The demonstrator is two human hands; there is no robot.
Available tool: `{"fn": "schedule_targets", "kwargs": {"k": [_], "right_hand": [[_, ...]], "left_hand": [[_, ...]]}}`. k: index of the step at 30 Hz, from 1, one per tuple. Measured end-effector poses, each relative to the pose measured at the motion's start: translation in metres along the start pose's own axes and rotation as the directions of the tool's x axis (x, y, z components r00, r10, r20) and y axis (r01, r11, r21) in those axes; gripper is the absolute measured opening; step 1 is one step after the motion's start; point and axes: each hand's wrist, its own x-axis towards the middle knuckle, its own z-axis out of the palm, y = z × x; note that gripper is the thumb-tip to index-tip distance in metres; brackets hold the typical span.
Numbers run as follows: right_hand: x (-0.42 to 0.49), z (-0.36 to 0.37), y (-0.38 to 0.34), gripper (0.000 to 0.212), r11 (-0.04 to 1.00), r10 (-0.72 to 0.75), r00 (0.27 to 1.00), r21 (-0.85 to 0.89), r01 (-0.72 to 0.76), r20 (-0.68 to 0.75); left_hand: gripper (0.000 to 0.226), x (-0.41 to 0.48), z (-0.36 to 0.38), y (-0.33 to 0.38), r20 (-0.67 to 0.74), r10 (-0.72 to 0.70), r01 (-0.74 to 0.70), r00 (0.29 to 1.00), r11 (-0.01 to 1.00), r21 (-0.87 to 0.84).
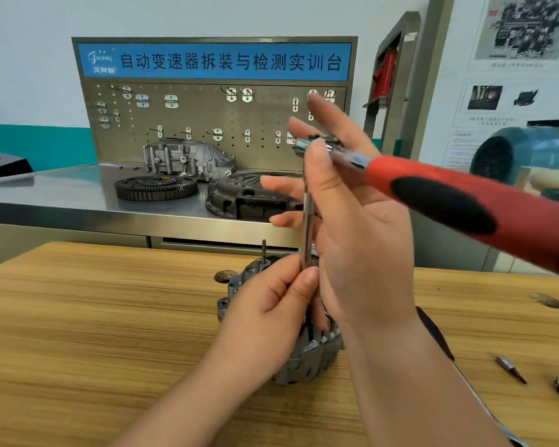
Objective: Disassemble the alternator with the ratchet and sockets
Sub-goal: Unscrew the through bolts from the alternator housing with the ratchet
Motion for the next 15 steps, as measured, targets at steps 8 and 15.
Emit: {"fn": "schedule_targets", "kwargs": {"k": [8,15], "right_hand": [[-0.0012,-0.0048,-0.0003,0.046,0.95,0.218,0.976,0.23,-0.21,-0.009],[0.0014,-0.0051,-0.0024,0.025,0.99,-0.007,0.999,-0.142,0.014,0.05]], "left_hand": [[0.03,-0.0026,-0.0002,-0.0016,0.059,0.033,-0.03,0.998,0.998,-0.051],[0.026,-0.0005,0.0025,-0.0029,0.005,0.019,-0.019,1.0,1.0,0.013]]}}
